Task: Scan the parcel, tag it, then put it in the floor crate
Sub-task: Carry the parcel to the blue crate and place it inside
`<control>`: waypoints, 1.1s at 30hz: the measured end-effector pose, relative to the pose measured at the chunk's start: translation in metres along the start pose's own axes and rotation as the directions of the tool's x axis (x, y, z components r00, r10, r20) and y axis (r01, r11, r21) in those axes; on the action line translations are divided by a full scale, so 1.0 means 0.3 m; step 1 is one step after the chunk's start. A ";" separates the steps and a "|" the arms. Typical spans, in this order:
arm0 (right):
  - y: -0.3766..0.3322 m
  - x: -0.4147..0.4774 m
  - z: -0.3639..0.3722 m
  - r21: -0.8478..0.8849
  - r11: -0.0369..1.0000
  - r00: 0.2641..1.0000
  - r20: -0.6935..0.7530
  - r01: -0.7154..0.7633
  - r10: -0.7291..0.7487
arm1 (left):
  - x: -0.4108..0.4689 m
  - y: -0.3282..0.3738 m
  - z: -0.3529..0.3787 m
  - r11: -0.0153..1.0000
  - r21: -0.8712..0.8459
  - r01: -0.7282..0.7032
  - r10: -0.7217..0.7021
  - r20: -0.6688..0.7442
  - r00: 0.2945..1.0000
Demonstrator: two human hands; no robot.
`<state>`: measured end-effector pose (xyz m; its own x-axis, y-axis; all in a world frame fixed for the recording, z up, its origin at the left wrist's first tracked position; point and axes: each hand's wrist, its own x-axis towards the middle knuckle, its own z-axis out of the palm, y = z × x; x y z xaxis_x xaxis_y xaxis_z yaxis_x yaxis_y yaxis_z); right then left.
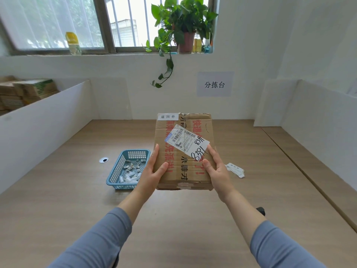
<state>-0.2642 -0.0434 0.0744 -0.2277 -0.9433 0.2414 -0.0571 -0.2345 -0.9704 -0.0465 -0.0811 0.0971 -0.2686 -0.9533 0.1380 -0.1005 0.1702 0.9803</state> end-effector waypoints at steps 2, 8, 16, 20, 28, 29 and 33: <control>-0.001 0.002 0.002 -0.003 1.000 1.000 0.004 -0.011 0.011 | -0.004 -0.001 0.000 1.000 -0.001 0.002 -0.002 -0.002 1.000; 0.003 0.003 0.008 0.014 1.000 1.000 0.027 -0.011 0.011 | -0.016 -0.005 -0.003 1.000 -0.012 0.020 -0.021 -0.012 1.000; 0.025 0.026 0.046 0.022 1.000 0.995 0.098 0.009 -0.011 | -0.056 -0.015 -0.032 1.000 -0.015 0.017 -0.019 -0.110 0.994; 0.038 0.036 0.100 0.074 0.997 0.984 0.178 -0.003 -0.010 | -0.100 -0.014 -0.068 1.000 -0.009 0.019 -0.020 -0.179 0.984; 0.044 0.036 0.278 0.123 0.992 0.945 0.324 -0.002 -0.038 | -0.222 -0.012 -0.202 0.999 0.011 0.043 -0.037 -0.324 0.945; 0.047 0.035 0.307 0.126 0.992 0.937 0.349 -0.011 -0.034 | -0.240 -0.013 -0.221 0.999 0.018 0.045 -0.036 -0.346 0.938; 0.046 0.023 0.437 0.115 0.993 0.897 0.440 -0.027 -0.026 | -0.320 -0.013 -0.318 0.998 0.016 0.058 -0.046 -0.431 0.901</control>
<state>-0.1391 -0.0840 0.0627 0.2253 -0.9438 0.2418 0.0612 -0.2340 -0.9703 0.0711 -0.0141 0.0934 0.1759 -0.9743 0.1406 -0.1311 0.1183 0.9843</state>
